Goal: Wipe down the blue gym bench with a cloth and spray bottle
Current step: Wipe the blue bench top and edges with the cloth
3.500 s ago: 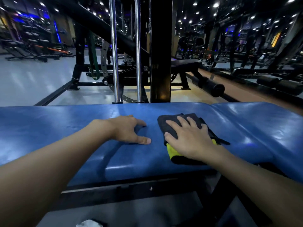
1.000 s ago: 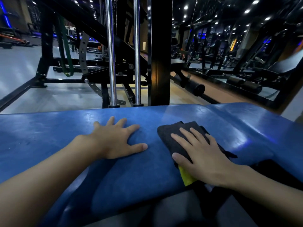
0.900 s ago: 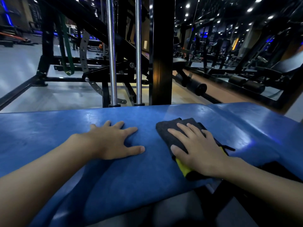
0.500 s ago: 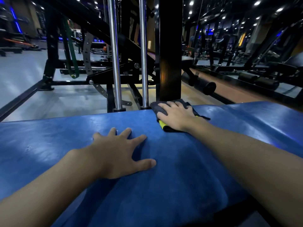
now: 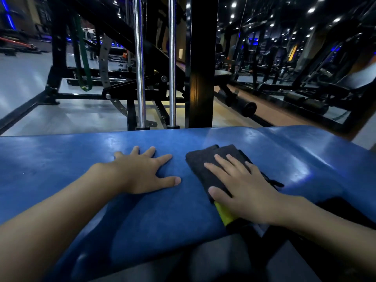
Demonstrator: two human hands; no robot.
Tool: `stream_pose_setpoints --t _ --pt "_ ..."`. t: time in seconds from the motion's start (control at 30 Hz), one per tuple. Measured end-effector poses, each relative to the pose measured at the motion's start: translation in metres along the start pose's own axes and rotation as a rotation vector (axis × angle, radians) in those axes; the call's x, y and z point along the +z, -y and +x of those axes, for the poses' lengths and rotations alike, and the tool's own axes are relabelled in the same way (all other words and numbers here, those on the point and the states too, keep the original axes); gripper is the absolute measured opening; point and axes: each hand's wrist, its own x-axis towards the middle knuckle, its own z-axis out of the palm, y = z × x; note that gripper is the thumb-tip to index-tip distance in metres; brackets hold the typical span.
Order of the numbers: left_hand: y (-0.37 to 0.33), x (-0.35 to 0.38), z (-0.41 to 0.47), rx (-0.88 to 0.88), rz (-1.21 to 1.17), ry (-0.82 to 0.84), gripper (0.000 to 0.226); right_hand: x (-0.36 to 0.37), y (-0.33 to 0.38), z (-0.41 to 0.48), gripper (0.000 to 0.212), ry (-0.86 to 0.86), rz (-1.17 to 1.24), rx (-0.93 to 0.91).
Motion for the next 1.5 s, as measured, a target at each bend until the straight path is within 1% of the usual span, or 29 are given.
stream_pose_setpoints --t 0.07,0.1,0.17,0.2,0.23,0.27,0.33,0.4,0.47,0.5,0.53,0.57,0.63,0.67,0.73,0.8,0.83,0.9,0.97,1.03,1.13,1.2,1.23,1.3,1.37,1.4,1.43,1.47,1.5 --pt "-0.001 0.003 -0.001 0.000 -0.007 -0.014 0.096 -0.013 0.000 -0.017 0.085 0.079 0.024 -0.031" --pt "-0.002 0.004 -0.002 0.000 -0.004 -0.025 0.093 -0.021 -0.002 -0.016 0.077 0.083 0.057 -0.037" --pt "-0.003 0.005 -0.003 0.003 0.005 -0.040 0.088 -0.035 -0.009 0.005 0.056 -0.036 0.125 -0.060" --pt "-0.004 0.006 -0.004 0.007 0.006 -0.045 0.086 -0.039 -0.014 0.021 0.052 -0.096 0.139 -0.074" --pt "-0.005 0.007 -0.005 0.010 0.004 -0.052 0.085 -0.042 -0.018 0.037 0.054 -0.109 0.162 -0.078" --pt "-0.005 0.008 -0.006 0.013 0.001 -0.057 0.084 -0.044 -0.022 0.051 0.058 -0.066 0.213 -0.072" --pt "-0.004 0.009 -0.006 0.015 0.001 -0.058 0.089 -0.045 -0.028 0.071 0.068 0.099 0.348 -0.069" --pt "-0.003 0.011 -0.004 0.016 0.009 -0.060 0.095 -0.047 -0.034 0.082 0.073 0.209 0.381 -0.077" --pt "-0.003 0.011 -0.003 0.024 0.012 -0.073 0.093 -0.052 -0.038 0.086 0.076 0.216 0.385 -0.068" --pt "-0.002 0.011 -0.003 0.027 0.009 -0.077 0.096 -0.054 -0.038 0.087 0.074 0.208 0.366 -0.058" --pt "-0.003 0.010 -0.003 0.030 0.006 -0.074 0.102 -0.057 -0.039 0.087 0.068 0.202 0.341 -0.055" --pt "-0.003 0.009 -0.004 0.031 0.007 -0.069 0.108 -0.060 -0.039 0.088 0.055 0.205 0.326 -0.048" --pt "-0.005 0.007 -0.004 0.032 0.006 -0.071 0.114 -0.062 -0.039 0.090 0.022 0.198 0.343 -0.041" --pt "-0.005 0.007 -0.004 0.034 0.004 -0.074 0.114 -0.063 -0.037 0.089 0.014 0.183 0.356 -0.053" --pt "-0.004 0.008 -0.002 0.035 -0.001 -0.072 0.110 -0.064 -0.034 0.088 0.016 0.120 0.367 -0.075" --pt "-0.003 0.010 -0.001 0.032 -0.002 -0.074 0.095 -0.069 -0.035 0.086 0.017 0.019 0.373 -0.100" --pt "-0.003 0.010 -0.001 0.033 -0.002 -0.079 0.088 -0.074 -0.036 0.083 0.017 -0.048 0.361 -0.108" --pt "-0.004 0.010 -0.001 0.031 -0.005 -0.080 0.085 -0.090 -0.036 0.076 0.020 -0.256 0.304 -0.118" --pt "-0.004 0.008 -0.003 0.032 -0.019 -0.071 0.096 -0.107 -0.038 0.068 0.022 -0.466 0.310 -0.129" --pt "-0.003 0.008 -0.003 0.051 -0.027 -0.075 0.116 -0.121 -0.039 0.061 0.019 -0.631 0.363 -0.155" --pt "-0.002 0.008 -0.003 0.052 -0.039 -0.093 0.135 -0.125 -0.040 0.050 0.019 -0.804 0.324 -0.210" --pt "-0.003 0.008 -0.004 0.049 -0.043 -0.097 0.136 -0.116 -0.036 0.036 0.018 -0.845 0.276 -0.258" --pt "-0.004 0.007 -0.004 0.048 -0.052 -0.095 0.135 -0.108 -0.036 0.029 0.017 -0.836 0.241 -0.278" --pt "-0.005 0.007 -0.005 0.042 -0.067 -0.092 0.128 -0.090 -0.036 0.015 0.017 -0.741 0.195 -0.311" --pt "-0.003 0.008 -0.004 0.044 -0.069 -0.099 0.128 -0.077 -0.040 0.009 0.020 -0.635 0.263 -0.274" --pt "-0.003 0.008 -0.005 0.046 -0.078 -0.099 0.126 -0.076 -0.041 0.009 0.023 -0.618 0.319 -0.234" --pt "-0.003 0.007 -0.006 0.048 -0.087 -0.103 0.119 -0.077 -0.042 0.011 0.028 -0.624 0.353 -0.201" --pt "-0.002 0.006 -0.005 0.043 -0.102 -0.107 0.105 -0.081 -0.042 0.014 0.030 -0.632 0.360 -0.188" --pt "-0.003 0.003 -0.007 0.035 -0.124 -0.120 0.088 -0.086 -0.041 0.017 0.026 -0.622 0.353 -0.191"
